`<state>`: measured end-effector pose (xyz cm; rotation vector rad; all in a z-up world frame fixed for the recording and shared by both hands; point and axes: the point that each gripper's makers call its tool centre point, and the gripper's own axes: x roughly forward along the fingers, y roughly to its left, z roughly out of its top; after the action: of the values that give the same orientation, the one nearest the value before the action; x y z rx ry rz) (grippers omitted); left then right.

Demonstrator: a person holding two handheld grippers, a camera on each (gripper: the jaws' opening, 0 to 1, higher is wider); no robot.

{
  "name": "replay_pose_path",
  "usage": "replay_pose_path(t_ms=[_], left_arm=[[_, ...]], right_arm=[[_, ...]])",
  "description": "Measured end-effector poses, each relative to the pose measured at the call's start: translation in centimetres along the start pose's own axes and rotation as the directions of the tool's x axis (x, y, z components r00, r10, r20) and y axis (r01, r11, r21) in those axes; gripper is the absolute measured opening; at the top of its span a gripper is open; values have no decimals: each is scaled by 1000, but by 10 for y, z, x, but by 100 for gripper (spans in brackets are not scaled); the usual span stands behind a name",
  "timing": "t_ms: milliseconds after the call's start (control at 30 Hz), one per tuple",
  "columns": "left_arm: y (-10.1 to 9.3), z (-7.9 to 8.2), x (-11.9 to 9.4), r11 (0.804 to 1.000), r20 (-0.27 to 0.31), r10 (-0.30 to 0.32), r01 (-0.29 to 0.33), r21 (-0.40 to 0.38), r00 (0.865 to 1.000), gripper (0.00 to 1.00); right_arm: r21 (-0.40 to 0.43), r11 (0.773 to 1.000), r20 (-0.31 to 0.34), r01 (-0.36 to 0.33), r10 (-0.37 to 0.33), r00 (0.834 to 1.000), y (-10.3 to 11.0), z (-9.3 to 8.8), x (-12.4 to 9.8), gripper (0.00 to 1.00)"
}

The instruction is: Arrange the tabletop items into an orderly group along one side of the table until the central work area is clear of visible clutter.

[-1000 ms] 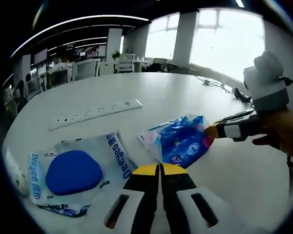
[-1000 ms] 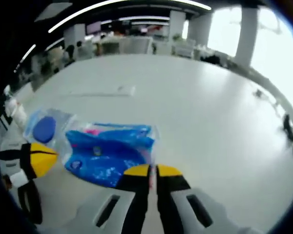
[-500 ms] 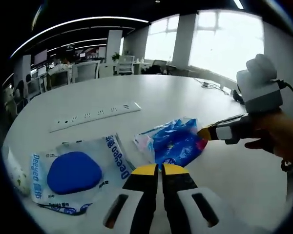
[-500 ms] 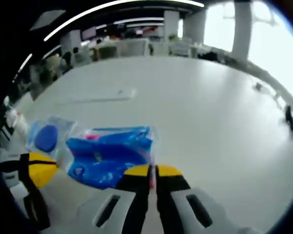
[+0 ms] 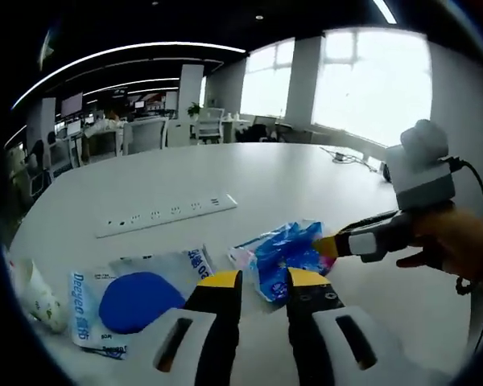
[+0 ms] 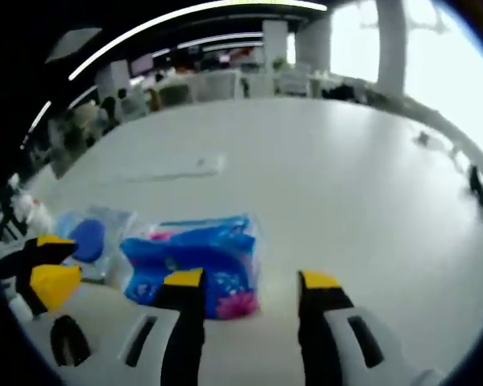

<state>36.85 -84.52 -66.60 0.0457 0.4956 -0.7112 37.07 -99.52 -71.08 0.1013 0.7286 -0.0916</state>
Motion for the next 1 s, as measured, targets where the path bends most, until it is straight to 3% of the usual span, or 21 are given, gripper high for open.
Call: replay_pose_path(t_ms=[167,367,500,567,667,733,1000], left_arm=[[6,-1,-5,1000,3,7,-7,-11,1000,39],[25,-5,-15,999,3,51,-51,-7,999,58],[31,-2,-25,999,40,36,-35,-24,999,66],[32,5,-30,998,109,10,-3,-70,994,70],[38,0,-36,998,89,12,-7,-62,996,78],[41,0,-42,1000,92,9,-7,-25,996,80],[59,-12,-62,1000,77,8,-7,-10,997,90]], right_arm=[[-30,999,16,-36,37,999,12,6,-15,62],[8,992,12,-129,129,992,35,6,-35,71],[2,987,-8,-162,162,987,50,0,-50,80],[-7,978,2,-211,211,978,62,0,-56,83],[15,963,1,-268,268,963,75,-2,-66,90],[5,958,-17,-286,286,958,82,-6,-72,91],[-49,942,-42,-333,331,943,107,-22,-96,96]])
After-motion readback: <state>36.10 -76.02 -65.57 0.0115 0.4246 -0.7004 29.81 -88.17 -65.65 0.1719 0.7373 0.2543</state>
